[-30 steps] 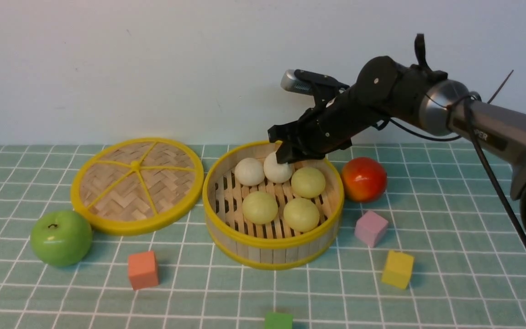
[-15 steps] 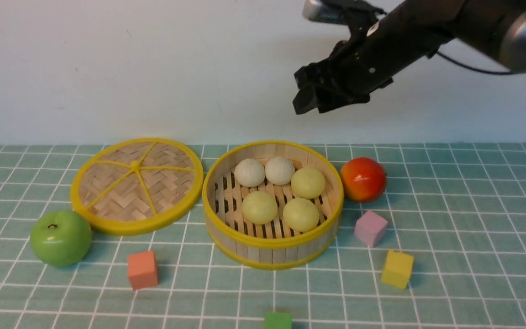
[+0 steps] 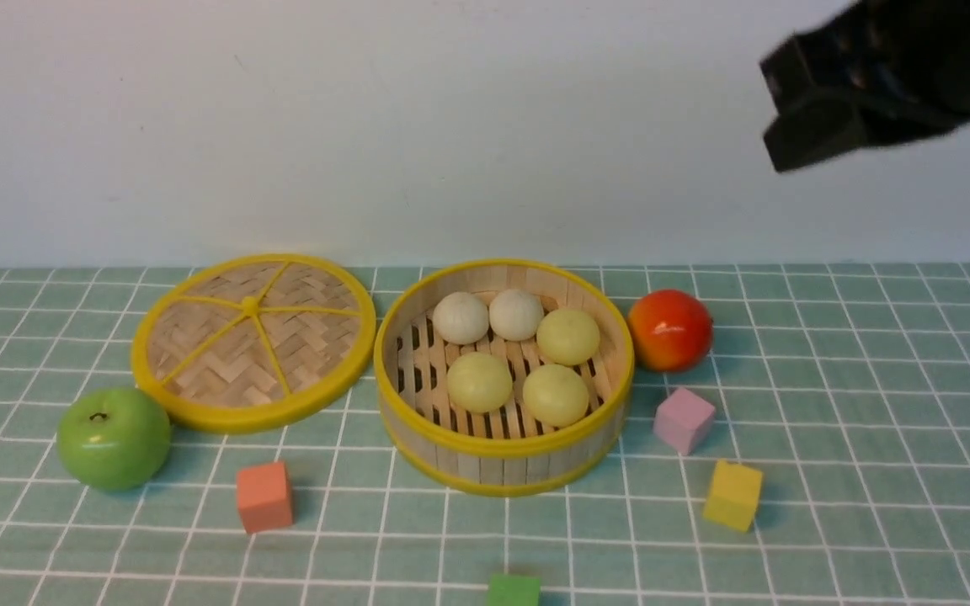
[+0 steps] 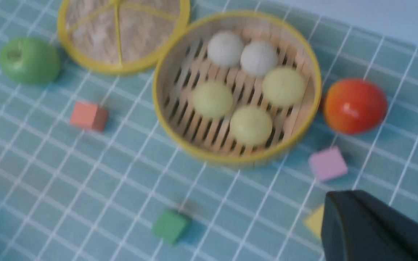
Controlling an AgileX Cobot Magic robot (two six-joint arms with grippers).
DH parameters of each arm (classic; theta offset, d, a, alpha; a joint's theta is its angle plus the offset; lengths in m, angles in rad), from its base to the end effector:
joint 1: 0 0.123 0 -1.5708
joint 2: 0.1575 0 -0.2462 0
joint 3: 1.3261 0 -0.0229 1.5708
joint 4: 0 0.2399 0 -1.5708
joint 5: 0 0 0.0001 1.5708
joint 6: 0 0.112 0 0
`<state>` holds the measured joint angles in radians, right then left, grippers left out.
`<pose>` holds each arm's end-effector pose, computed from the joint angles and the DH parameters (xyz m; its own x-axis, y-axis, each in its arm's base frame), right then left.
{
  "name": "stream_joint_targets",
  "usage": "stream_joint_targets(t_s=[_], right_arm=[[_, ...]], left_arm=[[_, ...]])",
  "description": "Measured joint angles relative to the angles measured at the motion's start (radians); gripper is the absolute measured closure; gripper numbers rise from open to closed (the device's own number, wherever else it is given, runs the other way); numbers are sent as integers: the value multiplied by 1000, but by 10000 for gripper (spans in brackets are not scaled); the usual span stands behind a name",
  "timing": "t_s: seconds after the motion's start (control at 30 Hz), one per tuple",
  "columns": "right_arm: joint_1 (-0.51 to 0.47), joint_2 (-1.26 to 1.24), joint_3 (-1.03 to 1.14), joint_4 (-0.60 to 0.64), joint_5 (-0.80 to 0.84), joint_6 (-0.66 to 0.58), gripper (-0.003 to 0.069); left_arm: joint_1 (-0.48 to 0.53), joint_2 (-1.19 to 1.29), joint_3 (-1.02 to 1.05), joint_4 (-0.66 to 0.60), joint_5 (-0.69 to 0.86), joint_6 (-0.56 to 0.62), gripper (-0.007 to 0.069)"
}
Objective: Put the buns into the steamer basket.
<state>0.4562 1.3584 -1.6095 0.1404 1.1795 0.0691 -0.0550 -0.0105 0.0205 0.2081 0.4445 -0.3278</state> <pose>0.2445 0.1361 0.3875 -0.7252 -0.2204 -0.6523 -0.4289 0.8858 0.1775 0.0987 0.0045 0.1611 -0.3434 -0.1197 -0.9315 -0.0768 0.9921 -0.0992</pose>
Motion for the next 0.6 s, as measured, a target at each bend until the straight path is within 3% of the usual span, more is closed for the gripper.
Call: stream_joint_targets(t_s=[0.3, 0.6], right_arm=[[34, -354, 454, -15, -100, 2, 672], [34, -501, 604, -27, 59, 2, 669]], left_arm=[[0, 0, 0, 0, 0, 0, 459], [0, 0, 0, 2, 0, 0, 452]])
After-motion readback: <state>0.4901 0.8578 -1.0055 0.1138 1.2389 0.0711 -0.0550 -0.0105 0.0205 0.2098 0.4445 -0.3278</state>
